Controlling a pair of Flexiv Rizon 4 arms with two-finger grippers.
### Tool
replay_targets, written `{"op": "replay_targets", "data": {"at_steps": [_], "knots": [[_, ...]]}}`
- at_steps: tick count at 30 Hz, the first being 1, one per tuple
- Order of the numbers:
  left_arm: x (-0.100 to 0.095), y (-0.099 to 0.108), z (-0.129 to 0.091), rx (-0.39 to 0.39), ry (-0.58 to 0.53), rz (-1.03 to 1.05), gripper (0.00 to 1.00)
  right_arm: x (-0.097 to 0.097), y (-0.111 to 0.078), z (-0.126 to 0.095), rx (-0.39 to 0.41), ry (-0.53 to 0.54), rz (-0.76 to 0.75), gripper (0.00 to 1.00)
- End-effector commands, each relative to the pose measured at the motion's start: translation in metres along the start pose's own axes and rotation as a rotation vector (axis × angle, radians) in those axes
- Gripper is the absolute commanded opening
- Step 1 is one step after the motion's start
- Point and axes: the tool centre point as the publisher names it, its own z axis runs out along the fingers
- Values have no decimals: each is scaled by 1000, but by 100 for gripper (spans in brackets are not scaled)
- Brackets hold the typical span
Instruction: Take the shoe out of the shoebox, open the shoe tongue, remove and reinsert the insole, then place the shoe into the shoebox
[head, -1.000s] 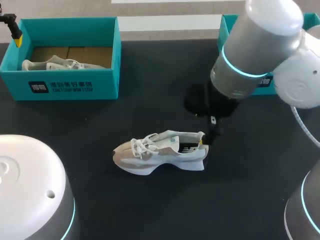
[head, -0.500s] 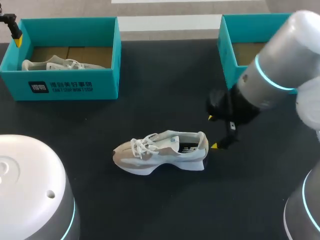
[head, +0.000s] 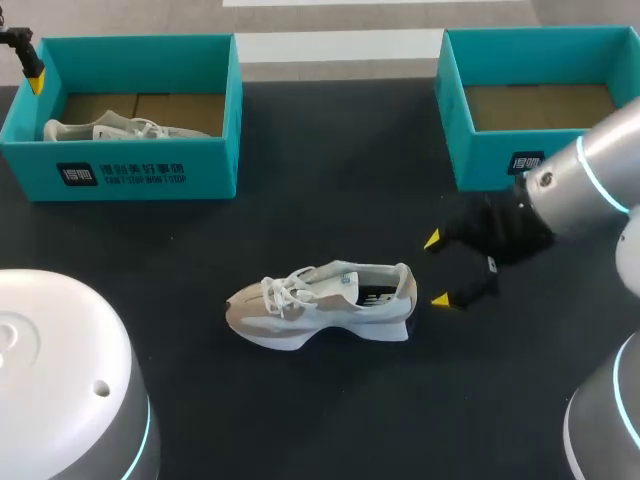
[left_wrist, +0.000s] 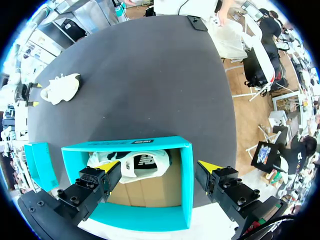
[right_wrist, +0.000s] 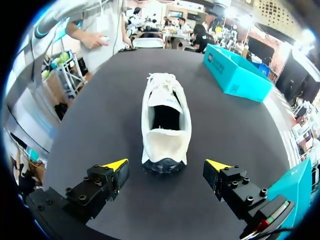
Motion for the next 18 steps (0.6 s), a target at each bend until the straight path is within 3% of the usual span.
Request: {"op": "replay_targets", "data": {"at_steps": [1,9,18], "knots": [[0,-1,0,-1,0,1,100,-4,-9,12,-139,8,-4,100],[0,-1,0,-1,0,1,100,-10,-29,20,-163,18,6,100],[0,-1,0,-1,0,1,100,-11,-33,22,-178,3,16,100]]}}
